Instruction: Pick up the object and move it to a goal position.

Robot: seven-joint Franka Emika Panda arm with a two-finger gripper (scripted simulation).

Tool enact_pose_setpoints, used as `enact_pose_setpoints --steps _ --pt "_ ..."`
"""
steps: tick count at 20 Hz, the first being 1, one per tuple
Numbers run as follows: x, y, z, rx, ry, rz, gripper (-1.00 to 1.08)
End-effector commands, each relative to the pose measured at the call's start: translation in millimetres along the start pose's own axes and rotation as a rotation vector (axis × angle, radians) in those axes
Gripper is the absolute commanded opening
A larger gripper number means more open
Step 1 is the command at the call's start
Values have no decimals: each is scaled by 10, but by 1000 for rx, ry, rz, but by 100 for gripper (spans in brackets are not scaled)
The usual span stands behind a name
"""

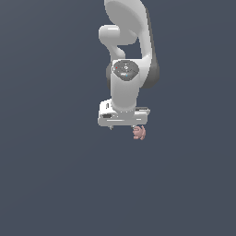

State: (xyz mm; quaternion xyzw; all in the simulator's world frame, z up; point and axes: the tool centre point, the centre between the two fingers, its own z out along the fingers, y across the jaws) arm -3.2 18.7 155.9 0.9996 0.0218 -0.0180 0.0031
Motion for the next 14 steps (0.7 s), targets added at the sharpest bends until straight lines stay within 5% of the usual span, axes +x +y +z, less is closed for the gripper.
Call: enact_pose_setpoints --steps 1,14 --pt "0 0 0 0 0 0 100" --pt "-12 113 85 -28 -10 9 100"
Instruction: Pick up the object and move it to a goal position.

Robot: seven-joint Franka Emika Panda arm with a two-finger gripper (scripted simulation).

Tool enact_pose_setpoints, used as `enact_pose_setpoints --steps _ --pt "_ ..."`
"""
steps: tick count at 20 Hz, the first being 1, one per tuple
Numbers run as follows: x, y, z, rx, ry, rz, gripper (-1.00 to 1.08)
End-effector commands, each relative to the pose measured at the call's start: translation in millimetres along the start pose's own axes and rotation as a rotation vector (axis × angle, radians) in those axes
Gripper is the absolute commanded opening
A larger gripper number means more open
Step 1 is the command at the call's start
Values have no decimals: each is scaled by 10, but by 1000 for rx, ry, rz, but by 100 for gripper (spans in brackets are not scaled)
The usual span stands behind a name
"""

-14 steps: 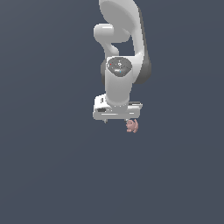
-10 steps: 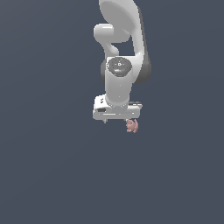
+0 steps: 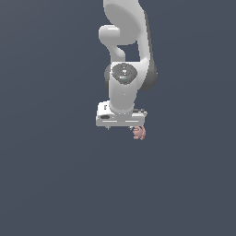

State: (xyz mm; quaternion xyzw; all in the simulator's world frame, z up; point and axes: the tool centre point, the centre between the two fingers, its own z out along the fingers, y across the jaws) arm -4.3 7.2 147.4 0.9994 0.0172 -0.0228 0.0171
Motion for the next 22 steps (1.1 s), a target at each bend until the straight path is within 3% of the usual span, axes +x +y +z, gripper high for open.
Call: enact_pose_setpoints --steps 1,8,22 --pt "0 -11 2 0 1 0 100" --pt "-41 -218 103 5 9 16 100" --pt "-325 -1060 511 32 41 88 100"
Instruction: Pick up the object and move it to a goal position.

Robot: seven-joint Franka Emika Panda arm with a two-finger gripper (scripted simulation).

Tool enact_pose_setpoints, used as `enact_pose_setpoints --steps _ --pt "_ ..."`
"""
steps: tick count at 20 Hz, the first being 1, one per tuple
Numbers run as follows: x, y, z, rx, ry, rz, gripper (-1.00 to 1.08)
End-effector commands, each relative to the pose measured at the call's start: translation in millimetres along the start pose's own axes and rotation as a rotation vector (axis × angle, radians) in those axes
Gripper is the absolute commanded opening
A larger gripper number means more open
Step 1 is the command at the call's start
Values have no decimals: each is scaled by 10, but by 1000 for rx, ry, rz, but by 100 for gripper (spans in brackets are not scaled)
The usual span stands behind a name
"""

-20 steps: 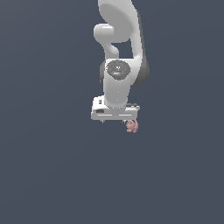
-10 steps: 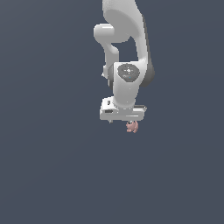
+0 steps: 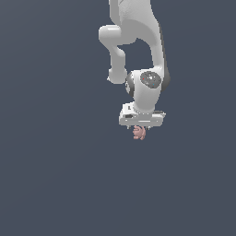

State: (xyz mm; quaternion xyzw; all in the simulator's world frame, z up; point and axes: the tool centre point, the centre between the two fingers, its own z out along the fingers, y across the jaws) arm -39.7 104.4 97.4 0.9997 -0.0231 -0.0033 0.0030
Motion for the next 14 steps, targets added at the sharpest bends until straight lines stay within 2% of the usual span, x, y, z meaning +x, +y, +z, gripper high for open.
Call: enact_pose_setpoints --steps 1,14 --pt "-50 -84 45 4 4 11 100" --pt "-90 -142 238 6 6 15 100"
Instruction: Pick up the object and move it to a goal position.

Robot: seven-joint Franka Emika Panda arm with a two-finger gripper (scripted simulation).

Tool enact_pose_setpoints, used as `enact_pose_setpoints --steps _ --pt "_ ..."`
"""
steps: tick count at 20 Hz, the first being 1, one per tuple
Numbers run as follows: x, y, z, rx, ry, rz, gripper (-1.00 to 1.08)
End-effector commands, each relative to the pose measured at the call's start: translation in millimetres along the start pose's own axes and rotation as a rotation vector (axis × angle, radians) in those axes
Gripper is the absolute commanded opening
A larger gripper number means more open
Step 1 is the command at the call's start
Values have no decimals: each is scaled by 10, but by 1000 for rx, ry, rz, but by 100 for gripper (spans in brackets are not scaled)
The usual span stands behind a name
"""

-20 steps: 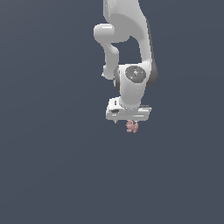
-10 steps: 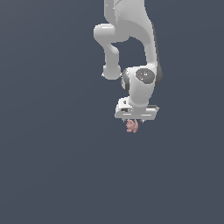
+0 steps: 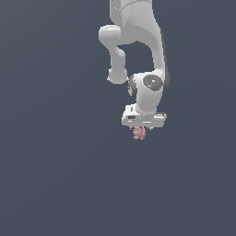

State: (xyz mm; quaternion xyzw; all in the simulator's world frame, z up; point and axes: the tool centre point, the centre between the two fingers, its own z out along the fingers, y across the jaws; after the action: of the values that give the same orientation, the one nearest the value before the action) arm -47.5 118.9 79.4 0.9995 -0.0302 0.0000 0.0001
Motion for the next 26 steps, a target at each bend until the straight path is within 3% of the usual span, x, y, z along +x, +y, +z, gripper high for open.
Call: enact_pose_setpoints --steps 1,11,12,26 --pt "-9 -1 109 0 -1 0 100" --pt "-8 -6 400 0 0 2 100" --pt "-8 -6 400 0 0 2 -100" --pt "-5 6 350 1 1 1 -100"
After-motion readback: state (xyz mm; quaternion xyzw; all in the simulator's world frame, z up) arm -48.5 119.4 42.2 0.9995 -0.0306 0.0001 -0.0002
